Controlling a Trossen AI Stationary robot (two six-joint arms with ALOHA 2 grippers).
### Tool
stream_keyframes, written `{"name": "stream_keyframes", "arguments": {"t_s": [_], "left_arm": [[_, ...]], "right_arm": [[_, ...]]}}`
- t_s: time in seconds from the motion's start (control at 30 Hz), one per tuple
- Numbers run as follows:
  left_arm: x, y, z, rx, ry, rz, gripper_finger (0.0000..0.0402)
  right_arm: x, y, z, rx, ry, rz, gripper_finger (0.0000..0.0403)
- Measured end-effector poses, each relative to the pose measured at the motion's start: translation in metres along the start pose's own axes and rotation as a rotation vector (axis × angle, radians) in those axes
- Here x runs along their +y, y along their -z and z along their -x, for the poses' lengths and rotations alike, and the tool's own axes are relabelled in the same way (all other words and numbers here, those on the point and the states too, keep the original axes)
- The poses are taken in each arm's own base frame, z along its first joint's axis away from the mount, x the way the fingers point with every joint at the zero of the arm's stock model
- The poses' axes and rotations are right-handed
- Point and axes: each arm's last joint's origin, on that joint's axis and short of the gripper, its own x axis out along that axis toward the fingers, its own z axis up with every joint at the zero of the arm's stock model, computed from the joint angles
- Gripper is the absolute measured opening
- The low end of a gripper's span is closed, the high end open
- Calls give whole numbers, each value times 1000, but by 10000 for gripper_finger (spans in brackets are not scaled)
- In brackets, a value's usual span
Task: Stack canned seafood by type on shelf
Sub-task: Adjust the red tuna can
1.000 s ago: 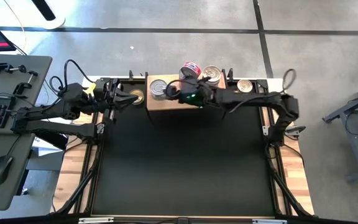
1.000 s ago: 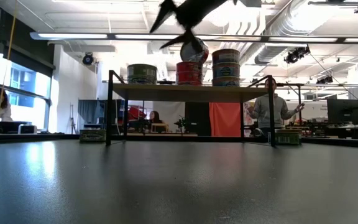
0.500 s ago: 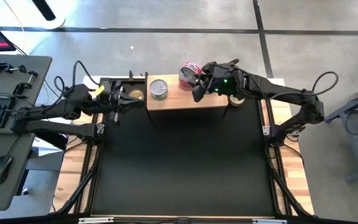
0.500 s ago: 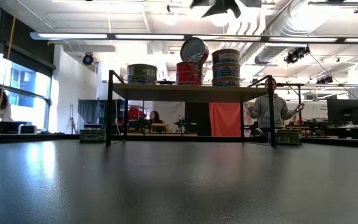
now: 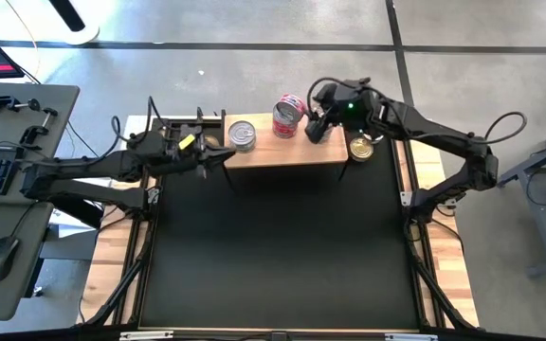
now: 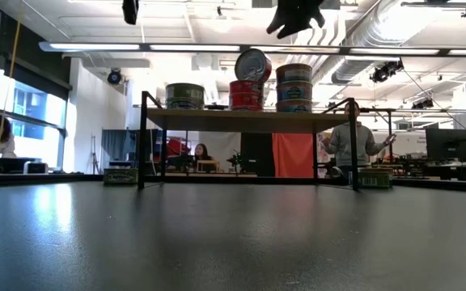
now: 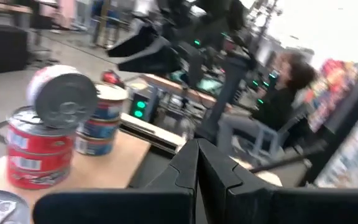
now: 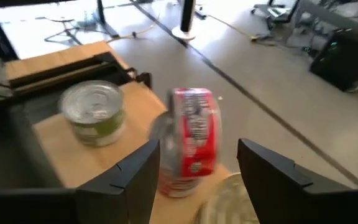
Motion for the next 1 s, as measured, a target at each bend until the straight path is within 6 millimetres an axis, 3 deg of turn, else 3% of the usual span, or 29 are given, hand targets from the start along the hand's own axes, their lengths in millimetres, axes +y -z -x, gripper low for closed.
{"name": "stream_keyframes", "arguments": {"t_s": [0.1,0.2,0.3,0.57,0.77,1.0], "left_arm": [[1,-2,-4,-52,-41,40,0],[1,-5,-5,-99,-63,84,0],[1,-7,-5,-122,-95,96,0],[3,-8,-4,-138,-130,101,0],[3,-8,-4,-143,-143,102,0],[4,-8,-4,-148,-151,126,0]], "right_arm": [[-7,-4,-1,-31,-1,9,206],[-15,-3,-4,-22,-159,12,220],[-27,-1,-10,1,-260,-23,257],[-48,-9,-11,-90,-166,-40,361],[-46,-8,-15,-84,-189,-21,371],[-38,3,-44,2,-276,10,371]]}}
